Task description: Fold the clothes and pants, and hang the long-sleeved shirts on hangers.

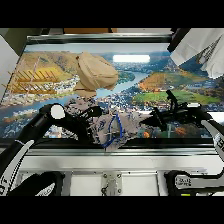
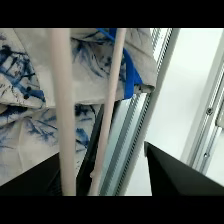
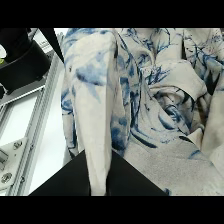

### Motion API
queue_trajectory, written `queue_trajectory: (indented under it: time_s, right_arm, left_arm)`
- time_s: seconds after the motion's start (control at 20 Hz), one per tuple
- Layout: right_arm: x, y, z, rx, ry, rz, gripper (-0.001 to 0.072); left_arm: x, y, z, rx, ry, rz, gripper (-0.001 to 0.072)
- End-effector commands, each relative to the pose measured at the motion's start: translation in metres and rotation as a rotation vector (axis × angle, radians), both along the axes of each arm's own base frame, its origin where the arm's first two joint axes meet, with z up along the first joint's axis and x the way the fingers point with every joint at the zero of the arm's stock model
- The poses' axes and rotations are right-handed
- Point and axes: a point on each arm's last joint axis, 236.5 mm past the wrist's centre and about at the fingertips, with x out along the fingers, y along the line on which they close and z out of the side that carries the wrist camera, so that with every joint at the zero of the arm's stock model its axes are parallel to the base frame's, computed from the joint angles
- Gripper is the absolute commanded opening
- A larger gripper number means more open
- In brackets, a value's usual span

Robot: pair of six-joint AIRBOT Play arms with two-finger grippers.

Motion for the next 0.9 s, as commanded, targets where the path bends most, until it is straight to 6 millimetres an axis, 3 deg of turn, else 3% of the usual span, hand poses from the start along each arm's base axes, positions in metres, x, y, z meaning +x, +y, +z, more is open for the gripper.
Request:
queue_trajectory:
  time_s: [0.0,0.25,0.6,0.7,0.85]
  right_arm:
    - [0.003,0.0,-0.002,-0.01,-0.004,-0.011,0.0013]
    - [0.003,-0.001,-0.002,-0.01,-0.004,-0.012,0.0013]
    - [0.004,0.0,-0.001,-0.006,-0.001,-0.016,0.0012]
    - [0.012,0.002,0.009,0.032,-0.008,-0.049,0.0011]
    - [0.028,0.004,0.045,0.121,-0.036,-0.133,0.0011]
  left_arm:
    - [0.0,0.001,0.0,0.019,0.052,0.1,0.0459]
    - [0.009,0.01,0.003,0.026,0.093,0.235,0.0459]
    - [0.044,0.051,0.055,-0.061,-0.081,0.451,0.0458]
    - [0.052,0.066,0.067,-0.071,-0.119,0.537,0.0458]
    - [0.069,0.094,0.092,-0.111,-0.204,0.704,0.0457]
